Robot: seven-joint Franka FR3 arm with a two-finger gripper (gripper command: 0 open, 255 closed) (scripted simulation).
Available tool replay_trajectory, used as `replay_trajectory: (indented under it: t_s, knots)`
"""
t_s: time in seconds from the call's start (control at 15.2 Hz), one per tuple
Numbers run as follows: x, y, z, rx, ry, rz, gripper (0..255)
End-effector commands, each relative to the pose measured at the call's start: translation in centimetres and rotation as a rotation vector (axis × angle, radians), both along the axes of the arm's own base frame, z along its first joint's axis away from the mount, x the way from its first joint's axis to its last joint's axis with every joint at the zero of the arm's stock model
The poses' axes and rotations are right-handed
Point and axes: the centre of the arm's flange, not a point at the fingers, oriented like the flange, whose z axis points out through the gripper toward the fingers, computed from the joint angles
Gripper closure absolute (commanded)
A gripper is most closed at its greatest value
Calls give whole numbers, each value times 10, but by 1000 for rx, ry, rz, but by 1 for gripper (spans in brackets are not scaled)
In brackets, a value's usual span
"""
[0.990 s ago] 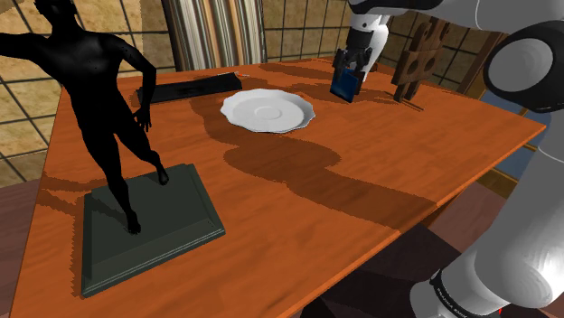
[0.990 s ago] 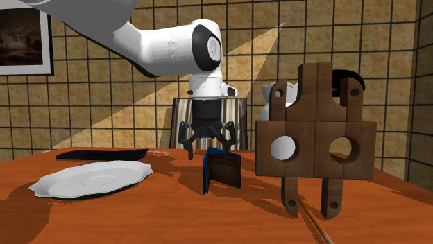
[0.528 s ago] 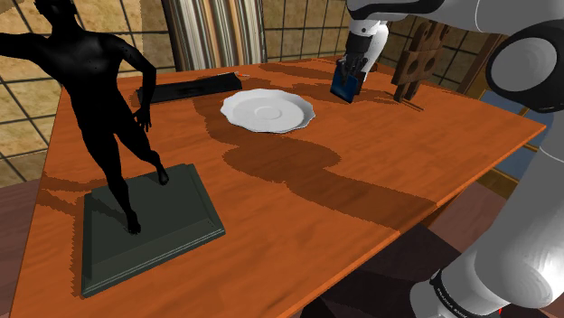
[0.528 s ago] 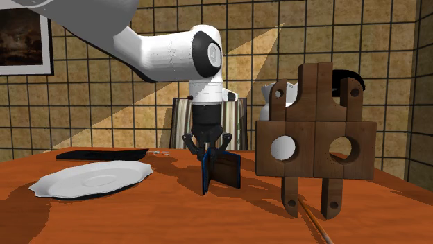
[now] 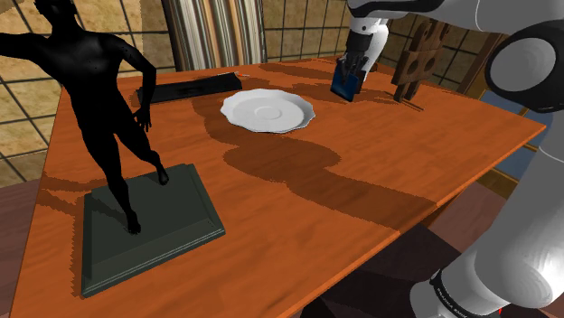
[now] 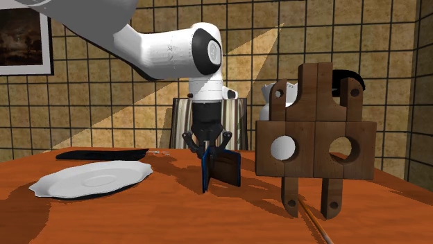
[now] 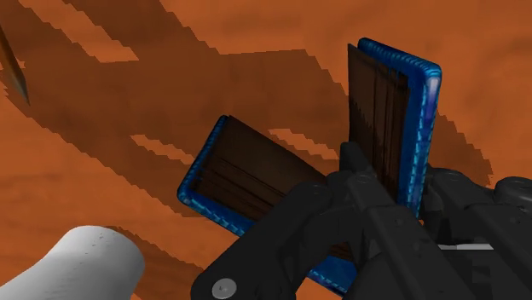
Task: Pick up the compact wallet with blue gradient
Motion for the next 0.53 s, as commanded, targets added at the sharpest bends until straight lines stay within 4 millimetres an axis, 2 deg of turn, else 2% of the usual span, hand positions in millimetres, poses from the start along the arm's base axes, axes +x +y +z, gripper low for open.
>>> replay_trajectory:
  t_s: [0.0, 0.46]
  knots:
    - [0, 0, 10, 0, 0, 0, 255]
    - [0, 0, 47, 0, 0, 0, 255]
